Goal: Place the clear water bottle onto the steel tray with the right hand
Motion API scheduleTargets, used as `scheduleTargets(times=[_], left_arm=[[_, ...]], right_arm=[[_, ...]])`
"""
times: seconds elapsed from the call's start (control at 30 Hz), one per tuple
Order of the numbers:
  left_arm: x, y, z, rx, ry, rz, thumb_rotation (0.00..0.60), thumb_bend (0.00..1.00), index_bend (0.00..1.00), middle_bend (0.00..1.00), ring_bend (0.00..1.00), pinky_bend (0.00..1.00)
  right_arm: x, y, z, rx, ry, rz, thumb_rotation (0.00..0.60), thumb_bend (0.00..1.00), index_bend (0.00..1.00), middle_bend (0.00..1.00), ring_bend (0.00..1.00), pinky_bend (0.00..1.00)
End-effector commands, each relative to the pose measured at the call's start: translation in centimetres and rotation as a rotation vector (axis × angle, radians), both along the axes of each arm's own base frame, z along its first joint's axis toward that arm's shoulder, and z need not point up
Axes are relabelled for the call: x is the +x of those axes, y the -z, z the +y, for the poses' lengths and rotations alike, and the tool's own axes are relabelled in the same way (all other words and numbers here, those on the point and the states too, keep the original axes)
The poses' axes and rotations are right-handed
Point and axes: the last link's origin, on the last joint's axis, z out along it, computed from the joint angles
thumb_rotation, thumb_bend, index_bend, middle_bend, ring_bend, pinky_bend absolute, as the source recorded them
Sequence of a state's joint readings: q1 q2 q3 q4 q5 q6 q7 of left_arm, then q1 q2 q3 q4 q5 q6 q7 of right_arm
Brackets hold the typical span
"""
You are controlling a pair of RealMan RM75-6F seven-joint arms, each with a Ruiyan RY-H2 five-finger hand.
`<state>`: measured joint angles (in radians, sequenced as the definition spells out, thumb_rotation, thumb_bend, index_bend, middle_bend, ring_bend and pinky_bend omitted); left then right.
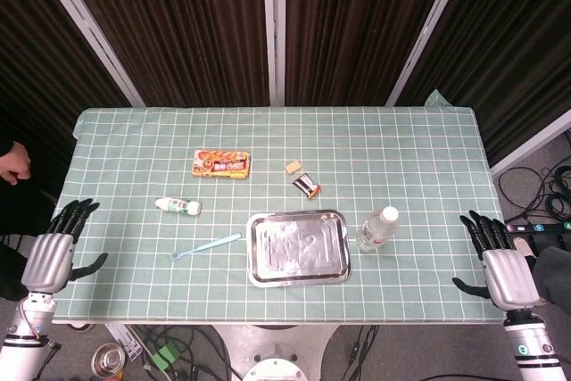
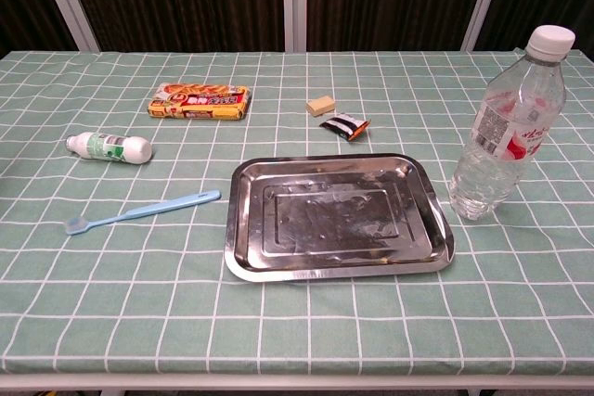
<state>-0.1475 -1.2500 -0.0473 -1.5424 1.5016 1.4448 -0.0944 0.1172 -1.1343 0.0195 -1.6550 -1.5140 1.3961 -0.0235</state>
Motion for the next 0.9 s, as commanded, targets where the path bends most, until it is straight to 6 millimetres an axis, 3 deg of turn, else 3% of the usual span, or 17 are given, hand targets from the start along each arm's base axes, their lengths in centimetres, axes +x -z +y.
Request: scheduleTargets(times=[0.03,0.47,0.57,0.7,0.9], left_arm=[[0.1,0.0,0.0,0.002,0.002,-0.002,0.6,0.25,0.16,0.18,0.09,0.19],[0.2,0.3,0.1,-0.005,-0.003,0.0,0.6,0.25,0.16,0.18,0.09,0.19],[0.0,0.4,0.2,-0.01,-0.012,-0.01,0.6,0.25,0.16,0.18,0.09,0.19],[-0.5,0.9,0.3,-0.02,-0.022,-0.022,0.6,0.25,0.16,0.18,0.09,0.19],[-0.6,1.1,0.7,-0.022,-0.009,-0.019,0.6,0.25,0.16,0.18,0.09,0.19]], right_arm=[[-0.1,0.0,0.0,0.001,0.0,0.001,0.6,0.0,0.0,0.0,0.0,0.0],[-1.5,-1.2,-0.8,-0.007,0.093,-0.113,0.6,0.0,0.0,0.0,0.0,0.0],[-1.4,-0.4,-1.6,0.052,0.151,-0.319,0.6,0.0,0.0,0.01,0.0,0.0],[-1.1,0.8,-3.5,0.181,0.272,-0.807,0.6,0.0,0.0,0.03,0.0,0.0],[-3.3,3.1,-7.1,0.31,0.286,-0.808,0.6,0.0,0.0,0.02,0.0,0.0]])
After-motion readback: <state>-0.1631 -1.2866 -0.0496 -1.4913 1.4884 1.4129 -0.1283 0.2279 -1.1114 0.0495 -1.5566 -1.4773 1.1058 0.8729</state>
